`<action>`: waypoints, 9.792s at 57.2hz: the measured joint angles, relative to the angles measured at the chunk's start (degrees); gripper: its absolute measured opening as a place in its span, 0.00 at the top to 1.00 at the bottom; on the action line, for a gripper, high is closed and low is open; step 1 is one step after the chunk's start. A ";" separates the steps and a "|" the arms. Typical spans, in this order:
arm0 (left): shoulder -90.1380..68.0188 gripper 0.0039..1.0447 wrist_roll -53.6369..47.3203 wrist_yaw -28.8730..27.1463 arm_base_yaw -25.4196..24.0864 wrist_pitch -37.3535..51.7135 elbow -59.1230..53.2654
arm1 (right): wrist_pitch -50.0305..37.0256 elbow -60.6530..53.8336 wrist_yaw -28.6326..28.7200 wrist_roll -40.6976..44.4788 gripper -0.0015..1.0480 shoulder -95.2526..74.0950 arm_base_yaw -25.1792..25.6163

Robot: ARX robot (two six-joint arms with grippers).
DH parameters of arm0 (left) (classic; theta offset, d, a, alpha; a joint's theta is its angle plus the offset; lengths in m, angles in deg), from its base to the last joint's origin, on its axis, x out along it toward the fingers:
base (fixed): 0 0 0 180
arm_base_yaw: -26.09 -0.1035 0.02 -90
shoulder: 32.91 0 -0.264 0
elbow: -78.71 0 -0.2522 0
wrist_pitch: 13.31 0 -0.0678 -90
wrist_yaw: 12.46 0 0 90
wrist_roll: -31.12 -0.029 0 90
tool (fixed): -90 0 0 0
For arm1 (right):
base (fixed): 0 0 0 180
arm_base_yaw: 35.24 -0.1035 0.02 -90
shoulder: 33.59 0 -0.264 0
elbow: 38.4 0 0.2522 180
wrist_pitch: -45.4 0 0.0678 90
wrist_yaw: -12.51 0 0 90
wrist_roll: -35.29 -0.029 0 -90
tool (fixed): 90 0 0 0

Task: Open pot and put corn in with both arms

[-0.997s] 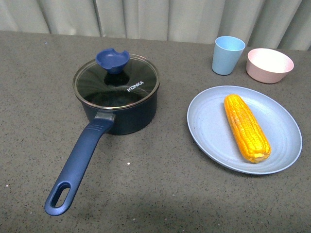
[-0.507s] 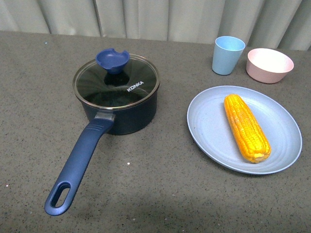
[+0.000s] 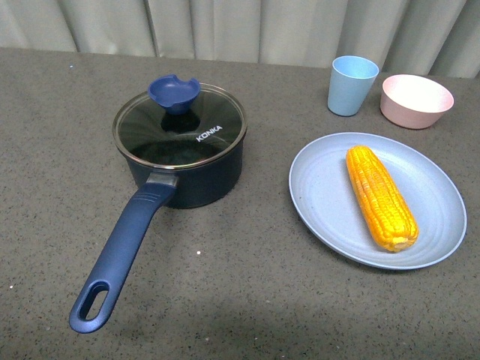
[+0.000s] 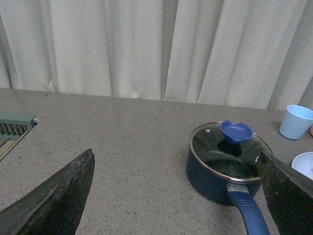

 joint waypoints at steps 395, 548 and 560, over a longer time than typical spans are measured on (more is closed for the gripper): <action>-35.04 0.97 0.17 0.04 -0.15 34.47 0.02 | 0.00 0.00 0.02 0.00 0.09 0.02 0.02; -0.07 0.06 0.02 0.07 -0.11 0.09 0.00 | -2.12 44.54 0.81 0.11 0.09 -108.85 -13.31; -0.07 0.06 0.02 0.07 -0.11 0.09 0.00 | -1.38 46.34 0.37 -1.68 0.09 -111.01 -14.58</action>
